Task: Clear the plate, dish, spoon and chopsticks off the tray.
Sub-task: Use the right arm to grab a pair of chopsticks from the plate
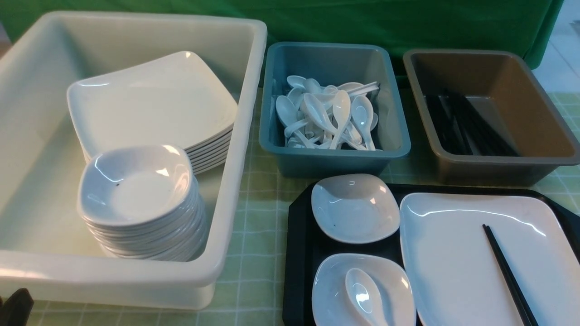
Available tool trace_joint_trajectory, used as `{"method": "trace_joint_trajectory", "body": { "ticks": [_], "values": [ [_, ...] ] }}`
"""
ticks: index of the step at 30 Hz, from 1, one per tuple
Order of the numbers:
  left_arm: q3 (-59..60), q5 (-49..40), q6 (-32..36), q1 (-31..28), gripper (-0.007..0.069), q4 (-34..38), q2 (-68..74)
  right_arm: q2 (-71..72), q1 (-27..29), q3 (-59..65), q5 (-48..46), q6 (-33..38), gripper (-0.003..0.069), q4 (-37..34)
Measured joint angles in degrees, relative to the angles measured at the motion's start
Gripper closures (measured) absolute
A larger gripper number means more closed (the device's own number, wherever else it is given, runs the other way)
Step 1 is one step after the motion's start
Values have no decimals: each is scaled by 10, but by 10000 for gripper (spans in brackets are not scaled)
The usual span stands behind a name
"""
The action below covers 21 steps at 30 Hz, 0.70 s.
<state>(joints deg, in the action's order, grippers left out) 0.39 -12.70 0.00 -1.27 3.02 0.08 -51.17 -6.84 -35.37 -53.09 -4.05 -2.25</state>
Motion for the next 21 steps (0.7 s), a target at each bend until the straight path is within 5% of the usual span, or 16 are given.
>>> {"method": "trace_joint_trajectory", "body": {
  "ticks": [7, 21],
  "values": [
    [0, 0, 0, 0, 402, 0, 0, -168, 0, -4, 52, 71, 335, -35],
    [0, 0, 0, 0, 402, -2, 0, -318, -14, -33, 99, 80, 315, -40]
  ]
}}
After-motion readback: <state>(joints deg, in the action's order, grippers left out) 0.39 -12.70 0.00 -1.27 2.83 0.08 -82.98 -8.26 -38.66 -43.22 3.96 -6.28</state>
